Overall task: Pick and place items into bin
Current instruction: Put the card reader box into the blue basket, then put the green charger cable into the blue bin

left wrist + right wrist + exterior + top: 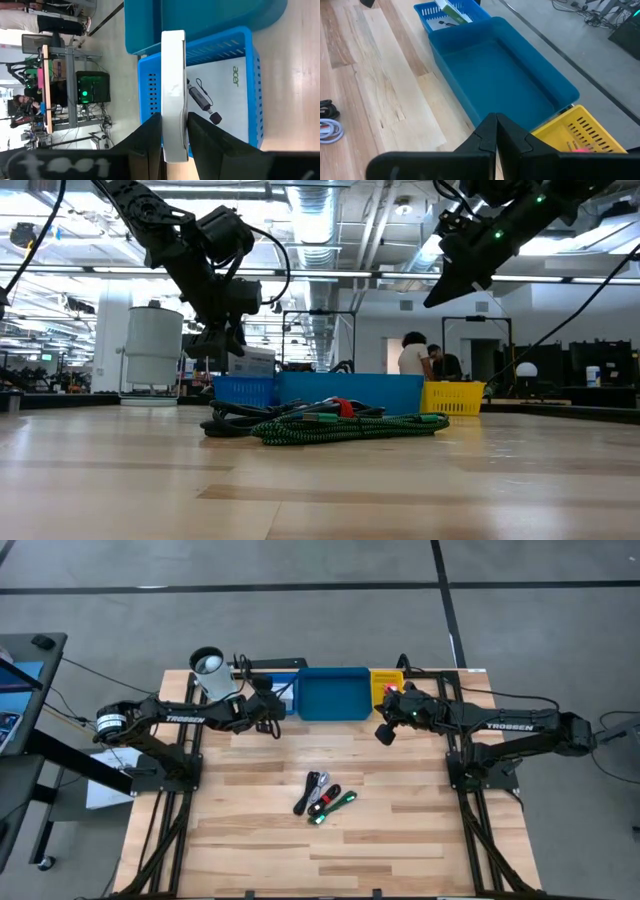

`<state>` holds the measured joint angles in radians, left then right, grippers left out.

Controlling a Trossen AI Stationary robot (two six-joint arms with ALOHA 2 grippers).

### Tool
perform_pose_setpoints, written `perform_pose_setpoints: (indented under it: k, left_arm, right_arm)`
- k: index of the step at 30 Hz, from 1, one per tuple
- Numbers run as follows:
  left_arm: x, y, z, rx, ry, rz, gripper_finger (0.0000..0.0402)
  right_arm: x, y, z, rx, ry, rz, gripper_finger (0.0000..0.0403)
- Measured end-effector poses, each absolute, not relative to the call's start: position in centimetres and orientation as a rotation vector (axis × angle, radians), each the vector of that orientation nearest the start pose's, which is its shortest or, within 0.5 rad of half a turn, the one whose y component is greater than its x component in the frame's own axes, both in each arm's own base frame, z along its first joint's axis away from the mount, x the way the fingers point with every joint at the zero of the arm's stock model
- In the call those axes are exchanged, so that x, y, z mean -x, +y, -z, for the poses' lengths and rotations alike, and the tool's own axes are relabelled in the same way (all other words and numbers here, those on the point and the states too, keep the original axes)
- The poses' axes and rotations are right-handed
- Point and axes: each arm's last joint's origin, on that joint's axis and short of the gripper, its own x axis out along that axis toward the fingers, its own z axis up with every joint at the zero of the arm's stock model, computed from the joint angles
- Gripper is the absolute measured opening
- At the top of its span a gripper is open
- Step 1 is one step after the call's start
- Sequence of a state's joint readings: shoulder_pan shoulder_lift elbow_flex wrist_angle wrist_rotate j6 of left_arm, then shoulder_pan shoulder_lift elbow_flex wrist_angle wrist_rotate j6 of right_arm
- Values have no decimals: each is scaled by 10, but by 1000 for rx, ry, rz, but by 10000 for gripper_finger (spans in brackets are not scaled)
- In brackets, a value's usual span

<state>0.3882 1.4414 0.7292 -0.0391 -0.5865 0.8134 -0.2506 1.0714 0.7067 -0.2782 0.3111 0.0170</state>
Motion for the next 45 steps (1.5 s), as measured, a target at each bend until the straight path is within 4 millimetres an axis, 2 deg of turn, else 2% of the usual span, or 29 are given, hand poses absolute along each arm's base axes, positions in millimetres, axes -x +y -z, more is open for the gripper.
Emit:
perform_pose_setpoints:
  k: [9,18,23,34,45]
  left_arm:
    - [-247,122,-185,-734,1132,-568,87]
    - [-246,122,-184,-731,1147,-537,159]
    - [-246,122,-183,-717,1136,-525,183]
    - [-244,120,-181,-627,1149,-509,188]
    - [-249,121,-193,-629,1159,-544,187]
  right_arm:
    - [-211,-63,-247,4,646,548,0]
    - [-211,-63,-247,3,645,548,0]
    - [-211,-63,-247,3,645,548,0]
    - [-211,-63,-247,3,645,548,0]
    - [-211,-63,-247,2,644,548,0]
